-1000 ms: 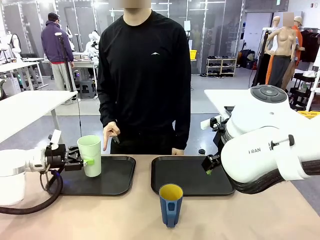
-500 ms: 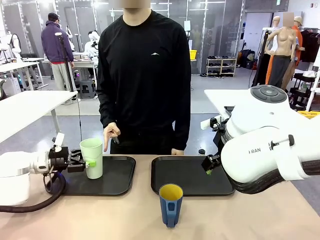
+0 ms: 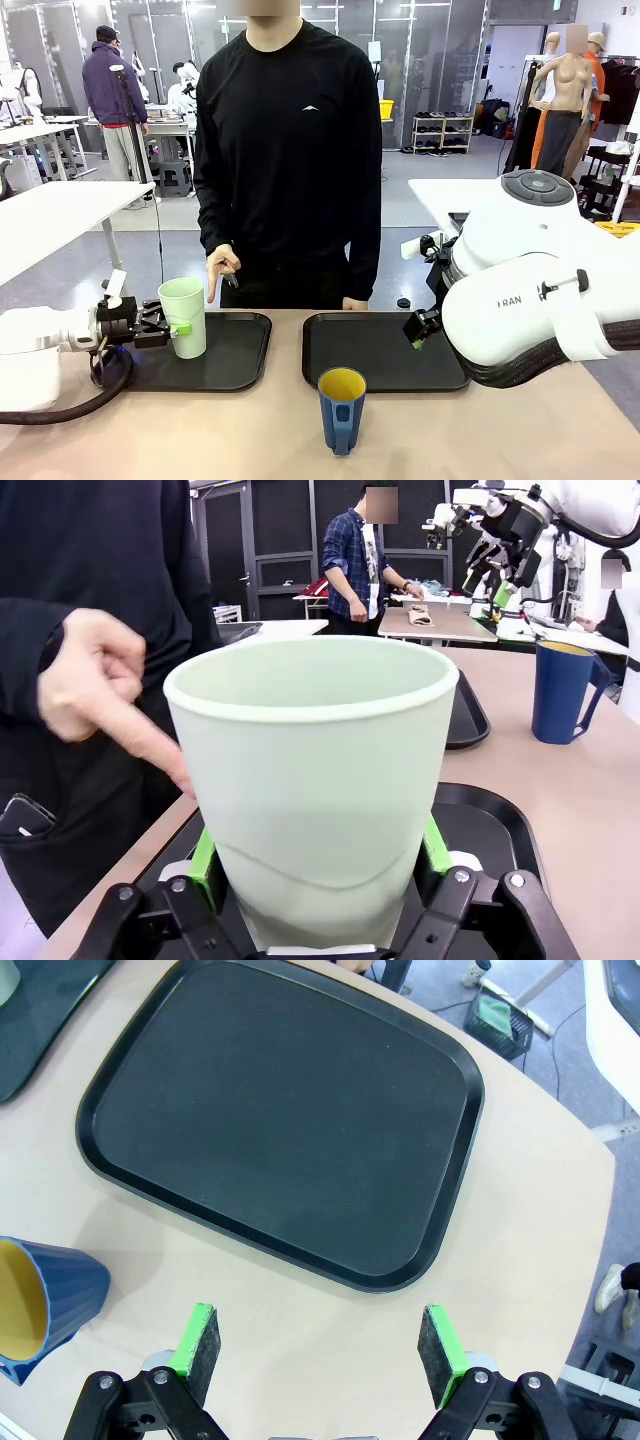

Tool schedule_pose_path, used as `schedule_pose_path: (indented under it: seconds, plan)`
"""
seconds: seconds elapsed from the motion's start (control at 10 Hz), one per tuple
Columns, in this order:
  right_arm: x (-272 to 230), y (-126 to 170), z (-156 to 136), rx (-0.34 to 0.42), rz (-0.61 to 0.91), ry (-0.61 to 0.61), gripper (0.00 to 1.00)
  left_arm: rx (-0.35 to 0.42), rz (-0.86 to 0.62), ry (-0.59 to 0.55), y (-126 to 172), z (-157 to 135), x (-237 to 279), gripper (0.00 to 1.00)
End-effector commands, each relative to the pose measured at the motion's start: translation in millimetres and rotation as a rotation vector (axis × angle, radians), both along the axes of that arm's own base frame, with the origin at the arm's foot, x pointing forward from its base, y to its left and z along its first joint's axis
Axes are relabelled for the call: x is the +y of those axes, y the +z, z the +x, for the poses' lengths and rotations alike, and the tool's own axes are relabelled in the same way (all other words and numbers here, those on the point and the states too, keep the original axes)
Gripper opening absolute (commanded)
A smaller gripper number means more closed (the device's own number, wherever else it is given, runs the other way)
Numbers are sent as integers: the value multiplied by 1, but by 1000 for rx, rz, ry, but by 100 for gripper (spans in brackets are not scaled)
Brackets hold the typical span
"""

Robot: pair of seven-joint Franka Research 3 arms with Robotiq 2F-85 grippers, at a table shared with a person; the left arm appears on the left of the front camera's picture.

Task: Sort and store the cups by type.
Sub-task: Place the picked Reusable plastic cup into the Flat Tray indicated by the person.

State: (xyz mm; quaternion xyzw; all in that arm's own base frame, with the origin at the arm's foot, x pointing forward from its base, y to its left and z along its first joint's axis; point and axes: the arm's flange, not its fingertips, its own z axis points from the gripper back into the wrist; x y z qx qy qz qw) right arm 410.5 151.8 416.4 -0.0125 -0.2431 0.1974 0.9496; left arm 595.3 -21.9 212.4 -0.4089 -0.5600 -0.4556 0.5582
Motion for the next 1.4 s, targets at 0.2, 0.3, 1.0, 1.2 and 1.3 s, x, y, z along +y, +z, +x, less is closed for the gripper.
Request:
schedule_pose_path:
  seconds: [0.2,0.3,1.0,1.2,1.3]
  plan:
    - [0,0,0,0,0,0,100,-32,17,-4,-18,4,-3,86]
    - [0,0,0,0,0,0,100,-26,15,0,-17,3,-2,95]
    - [0,0,0,0,0,0,100,-33,27,62,-11,-11,25,100]
    - [0,0,0,0,0,0,100,-21,27,68,-8,-18,35,100]
    - [0,0,0,0,0,0,100,-13,26,66,-6,-24,39,100]
